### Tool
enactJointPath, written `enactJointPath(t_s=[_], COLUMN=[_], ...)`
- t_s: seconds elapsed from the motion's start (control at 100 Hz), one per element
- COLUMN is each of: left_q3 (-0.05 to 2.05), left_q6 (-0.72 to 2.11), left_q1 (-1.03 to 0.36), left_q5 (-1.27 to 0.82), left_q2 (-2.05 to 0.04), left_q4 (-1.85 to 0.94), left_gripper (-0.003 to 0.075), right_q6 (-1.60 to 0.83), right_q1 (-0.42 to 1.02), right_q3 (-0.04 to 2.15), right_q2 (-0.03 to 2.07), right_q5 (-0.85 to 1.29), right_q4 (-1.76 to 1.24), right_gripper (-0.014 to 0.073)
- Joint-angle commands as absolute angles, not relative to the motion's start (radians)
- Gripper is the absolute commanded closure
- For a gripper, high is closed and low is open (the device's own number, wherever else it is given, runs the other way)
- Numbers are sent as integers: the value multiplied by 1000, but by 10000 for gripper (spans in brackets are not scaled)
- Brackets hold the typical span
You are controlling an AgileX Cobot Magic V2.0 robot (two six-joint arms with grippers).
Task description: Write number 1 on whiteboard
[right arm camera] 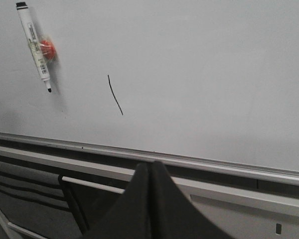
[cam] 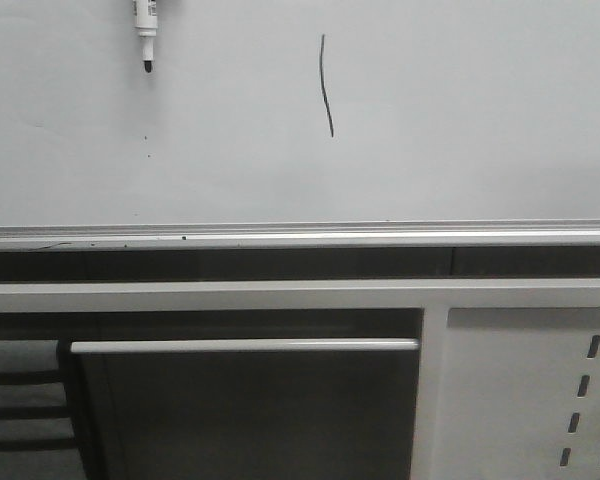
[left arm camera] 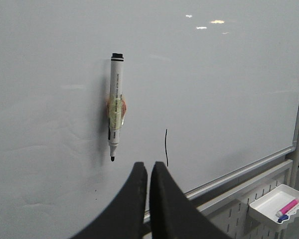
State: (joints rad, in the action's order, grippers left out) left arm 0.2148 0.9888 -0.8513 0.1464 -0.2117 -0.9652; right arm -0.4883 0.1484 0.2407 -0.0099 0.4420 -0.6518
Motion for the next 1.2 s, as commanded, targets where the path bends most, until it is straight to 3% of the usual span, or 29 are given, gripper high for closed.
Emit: enactJointPath(t_s=[0.0, 0.7, 0.82, 1.1, 1.19], left_q3=[239, 239, 239, 144, 102], left_q6=[987, 987, 921, 229, 158], left_q1=[-853, -853, -833, -454, -389], left_q5=[192, 192, 192, 161, 111], left_q2=[-218, -218, -218, -200, -141], left_q4=[-963, -963, -809, -172, -117], left_gripper=[741, 741, 741, 741, 741], right_q6=[-493, -493, -493, -493, -493], right_q1=[141, 141, 141, 141, 141], right_q3=[266, 266, 266, 266, 266], right_q2=[-26, -26, -26, -26, -26], right_q5=[386, 386, 386, 386, 386], right_q4=[-672, -672, -672, -672, -672], right_gripper=[665, 665, 665, 665, 665])
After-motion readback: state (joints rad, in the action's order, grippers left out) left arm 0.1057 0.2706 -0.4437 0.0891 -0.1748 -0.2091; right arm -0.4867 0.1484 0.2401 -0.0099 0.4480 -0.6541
